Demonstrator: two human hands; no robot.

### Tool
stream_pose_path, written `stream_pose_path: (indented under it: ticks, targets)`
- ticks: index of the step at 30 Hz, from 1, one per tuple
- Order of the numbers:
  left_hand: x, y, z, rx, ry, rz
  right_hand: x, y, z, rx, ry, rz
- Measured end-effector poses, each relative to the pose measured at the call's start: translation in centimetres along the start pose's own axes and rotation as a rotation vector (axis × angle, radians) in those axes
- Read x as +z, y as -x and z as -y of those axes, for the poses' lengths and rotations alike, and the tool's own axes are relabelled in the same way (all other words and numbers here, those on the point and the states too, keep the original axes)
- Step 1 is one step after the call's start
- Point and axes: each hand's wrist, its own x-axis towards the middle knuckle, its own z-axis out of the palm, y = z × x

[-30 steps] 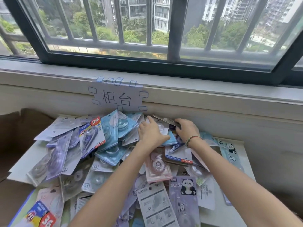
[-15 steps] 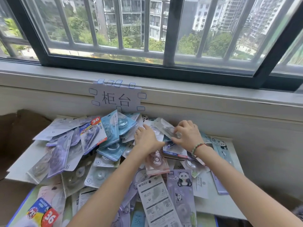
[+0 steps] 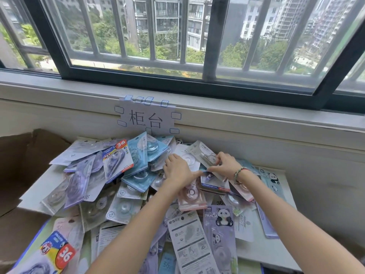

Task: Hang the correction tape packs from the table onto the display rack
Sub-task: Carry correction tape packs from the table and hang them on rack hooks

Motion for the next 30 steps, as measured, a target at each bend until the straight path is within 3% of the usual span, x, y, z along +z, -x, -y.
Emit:
stream_pose_path:
  ticks: [5, 10, 17, 21, 30]
  targets:
    - [-0.5, 0.3, 0.0, -0.034, 0.106, 0.008, -0.3, 0.5, 0.6, -0.013, -0.044, 0.007]
    - [-1.0, 0.8, 0.4, -0.042, 0.16, -0.039, -0.7, 2.0, 1.4, 0.007, -0.01, -0.101]
    - [-1.4, 3.5, 2.0, -0.04, 0.344, -0.236, -0.9, 6.5, 3.5, 0.019, -0.117, -0.302]
    - [-1.8, 5.7, 3.5, 0.007, 0.471, -0.341, -0.6, 10.0, 4.5, 0.053, -0.179, -0.425]
    - [-1.9, 15.6, 7.9, 0.213, 0.588, -0.289, 3.6, 23.8, 6.8, 0.27, -0.186, -0.598]
